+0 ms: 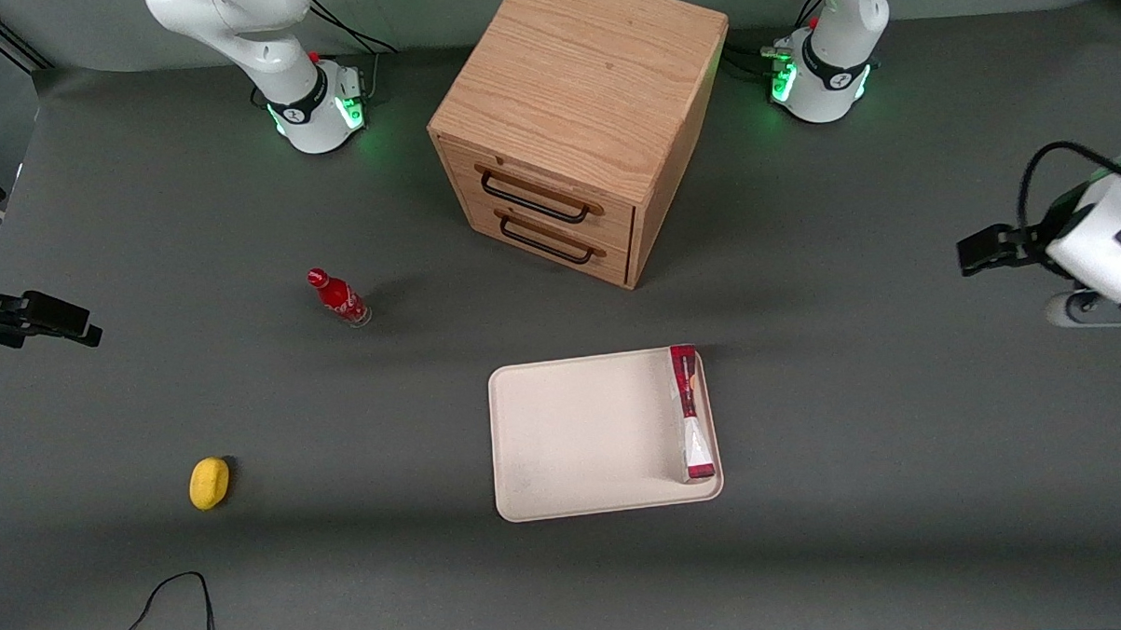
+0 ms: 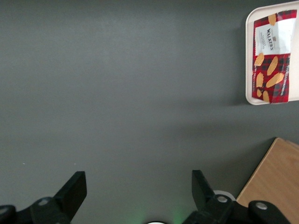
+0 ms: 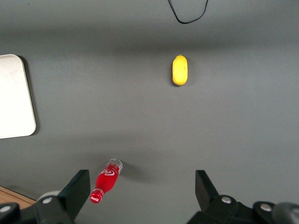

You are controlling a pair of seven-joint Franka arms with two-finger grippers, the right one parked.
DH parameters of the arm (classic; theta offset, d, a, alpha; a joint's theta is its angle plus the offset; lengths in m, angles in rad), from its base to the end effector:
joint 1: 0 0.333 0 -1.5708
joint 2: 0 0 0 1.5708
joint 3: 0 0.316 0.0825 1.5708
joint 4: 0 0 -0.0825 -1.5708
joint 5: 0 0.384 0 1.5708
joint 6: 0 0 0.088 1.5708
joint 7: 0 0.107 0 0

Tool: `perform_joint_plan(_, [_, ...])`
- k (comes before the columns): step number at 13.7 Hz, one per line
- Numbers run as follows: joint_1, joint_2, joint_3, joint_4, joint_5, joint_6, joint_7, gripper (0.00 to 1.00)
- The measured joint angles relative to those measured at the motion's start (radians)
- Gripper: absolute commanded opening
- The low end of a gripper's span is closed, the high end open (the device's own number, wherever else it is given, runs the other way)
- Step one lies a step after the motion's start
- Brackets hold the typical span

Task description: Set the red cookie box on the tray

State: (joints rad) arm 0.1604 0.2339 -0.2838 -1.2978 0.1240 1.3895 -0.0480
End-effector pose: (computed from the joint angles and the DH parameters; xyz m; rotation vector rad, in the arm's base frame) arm 0.6032 -0.0374 0.6052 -3.0649 0.0892 0.1967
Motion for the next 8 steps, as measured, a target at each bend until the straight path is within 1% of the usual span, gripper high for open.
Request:
perform_joint_plan(3, [0.059,-0.025,0.0,-0.052,-0.013,0.01,0.047,1.0])
perform_joint_plan(8, [0.106,-0.067,0.0,-0.179,-0.07,0.181,0.054,1.0])
